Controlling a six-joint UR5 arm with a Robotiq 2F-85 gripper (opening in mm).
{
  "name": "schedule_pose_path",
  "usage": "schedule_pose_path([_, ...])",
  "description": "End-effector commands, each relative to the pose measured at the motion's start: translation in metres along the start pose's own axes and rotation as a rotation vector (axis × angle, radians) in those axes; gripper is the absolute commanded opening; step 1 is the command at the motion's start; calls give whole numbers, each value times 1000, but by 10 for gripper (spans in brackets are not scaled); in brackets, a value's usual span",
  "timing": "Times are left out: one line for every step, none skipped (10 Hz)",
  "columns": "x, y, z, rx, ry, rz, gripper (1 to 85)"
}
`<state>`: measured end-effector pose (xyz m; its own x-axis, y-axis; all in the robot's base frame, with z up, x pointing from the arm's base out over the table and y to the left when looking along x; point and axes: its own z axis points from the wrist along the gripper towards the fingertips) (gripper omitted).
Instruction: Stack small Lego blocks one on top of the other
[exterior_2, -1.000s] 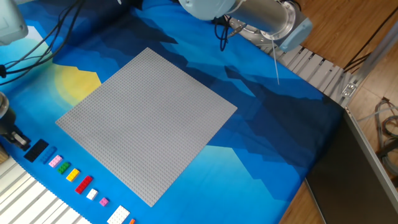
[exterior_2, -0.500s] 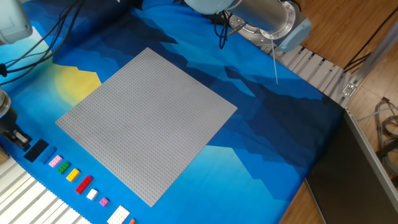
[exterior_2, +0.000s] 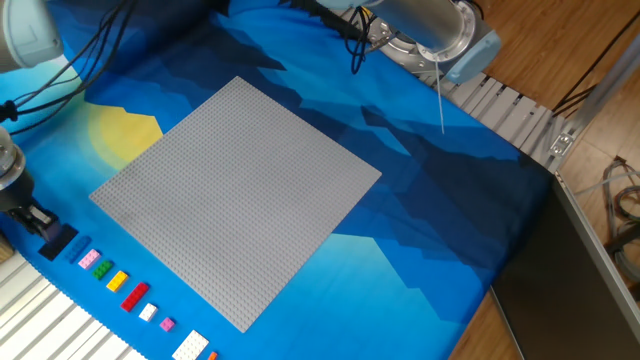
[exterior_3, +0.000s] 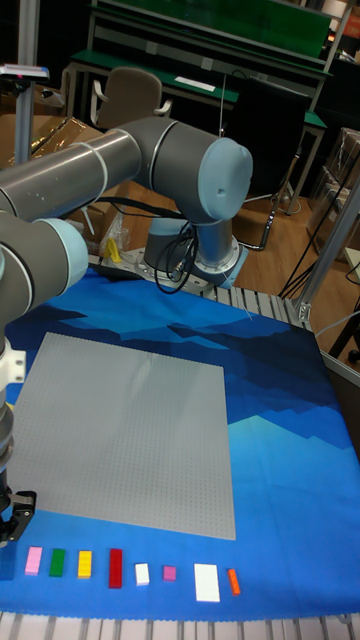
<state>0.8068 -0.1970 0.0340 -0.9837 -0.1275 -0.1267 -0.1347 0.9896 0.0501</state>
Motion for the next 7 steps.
schedule_pose_path([3,-2,5,-5,-10,-2,430])
schedule_pose_path([3,1,6,-15,-13,6,420])
schedule_pose_path([4,-4,7,3,-12,-1,420])
schedule_pose_path([6,-7,9,15,-11,-9,420])
schedule_pose_path([10,-5,12,5,0,-12,427])
schedule_pose_path([13,-3,15,0,11,-11,433])
schedule_pose_path([14,-2,16,-3,18,-8,453])
